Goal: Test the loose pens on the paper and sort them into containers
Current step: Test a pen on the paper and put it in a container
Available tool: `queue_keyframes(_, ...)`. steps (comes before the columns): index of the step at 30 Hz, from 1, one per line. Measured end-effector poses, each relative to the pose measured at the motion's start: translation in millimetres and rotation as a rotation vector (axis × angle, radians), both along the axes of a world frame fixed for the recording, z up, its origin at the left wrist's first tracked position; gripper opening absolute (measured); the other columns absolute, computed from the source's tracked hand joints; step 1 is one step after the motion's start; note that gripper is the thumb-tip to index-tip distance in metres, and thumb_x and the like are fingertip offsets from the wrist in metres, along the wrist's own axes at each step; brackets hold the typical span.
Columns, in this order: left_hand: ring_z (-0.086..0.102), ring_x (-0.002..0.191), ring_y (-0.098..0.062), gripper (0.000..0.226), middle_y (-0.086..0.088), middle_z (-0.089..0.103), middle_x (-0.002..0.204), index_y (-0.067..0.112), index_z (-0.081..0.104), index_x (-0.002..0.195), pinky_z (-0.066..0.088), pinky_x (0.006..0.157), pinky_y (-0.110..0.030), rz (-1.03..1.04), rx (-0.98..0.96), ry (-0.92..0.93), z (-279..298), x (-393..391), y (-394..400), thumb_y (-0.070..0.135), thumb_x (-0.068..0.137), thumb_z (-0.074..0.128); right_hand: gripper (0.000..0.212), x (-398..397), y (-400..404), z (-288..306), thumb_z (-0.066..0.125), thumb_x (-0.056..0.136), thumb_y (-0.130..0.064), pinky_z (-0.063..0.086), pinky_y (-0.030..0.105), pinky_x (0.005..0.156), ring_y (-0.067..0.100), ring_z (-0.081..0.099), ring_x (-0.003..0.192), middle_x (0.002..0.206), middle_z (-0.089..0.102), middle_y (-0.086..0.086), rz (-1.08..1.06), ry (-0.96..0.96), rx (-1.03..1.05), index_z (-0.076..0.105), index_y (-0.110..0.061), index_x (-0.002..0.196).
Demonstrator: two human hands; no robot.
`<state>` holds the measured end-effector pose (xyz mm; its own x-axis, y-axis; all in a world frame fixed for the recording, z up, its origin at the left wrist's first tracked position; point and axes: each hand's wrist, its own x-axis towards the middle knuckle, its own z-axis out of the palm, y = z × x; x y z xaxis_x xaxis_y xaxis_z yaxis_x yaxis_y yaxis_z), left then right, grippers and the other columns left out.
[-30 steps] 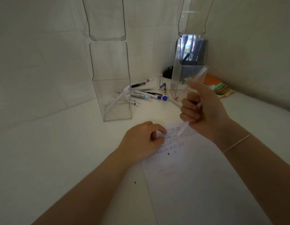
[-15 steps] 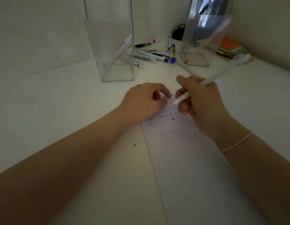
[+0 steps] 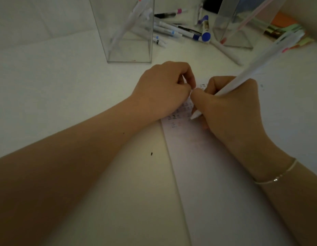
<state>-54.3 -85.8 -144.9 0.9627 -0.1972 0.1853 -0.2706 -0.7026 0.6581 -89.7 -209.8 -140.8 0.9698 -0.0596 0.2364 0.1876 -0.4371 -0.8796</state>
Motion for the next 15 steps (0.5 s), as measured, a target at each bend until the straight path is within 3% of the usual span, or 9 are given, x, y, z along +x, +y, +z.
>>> queue_keyframes(4,0.053,0.07,-0.006,0.013,0.01,0.056,0.075,0.026,0.064,0.087,0.046,0.074,-0.027,0.004,0.002,0.007,-0.8,0.3,-0.3,0.016,0.082,0.057,0.027,0.7,0.2,-3.1,0.063,0.076,-0.007,0.038,0.019,0.036,0.015,0.047,0.036,0.048,0.053,0.025,0.005,-0.035,-0.056,0.056,0.013,0.059)
queue_keyframes(9,0.052,0.067,-0.005,0.014,0.008,0.058,0.072,0.025,0.065,0.087,0.047,0.074,-0.029,0.002,-0.008,0.015,-0.8,-0.3,0.0,0.015,0.081,0.057,0.03,0.3,1.1,-3.7,0.062,0.076,-0.005,0.031,0.018,0.039,0.017,0.037,0.04,0.047,0.045,0.024,-0.01,-0.09,-0.131,0.048,0.015,0.058)
queue_keyframes(15,0.052,0.065,-0.005,0.014,0.008,0.058,0.072,0.026,0.065,0.087,0.045,0.068,-0.025,0.011,-0.012,0.026,0.3,-0.8,-0.4,0.015,0.082,0.057,0.029,1.3,-0.3,-3.0,0.061,0.076,-0.003,0.031,0.018,0.037,0.016,0.04,0.039,0.045,0.046,0.022,0.022,-0.056,-0.106,0.048,0.011,0.054)
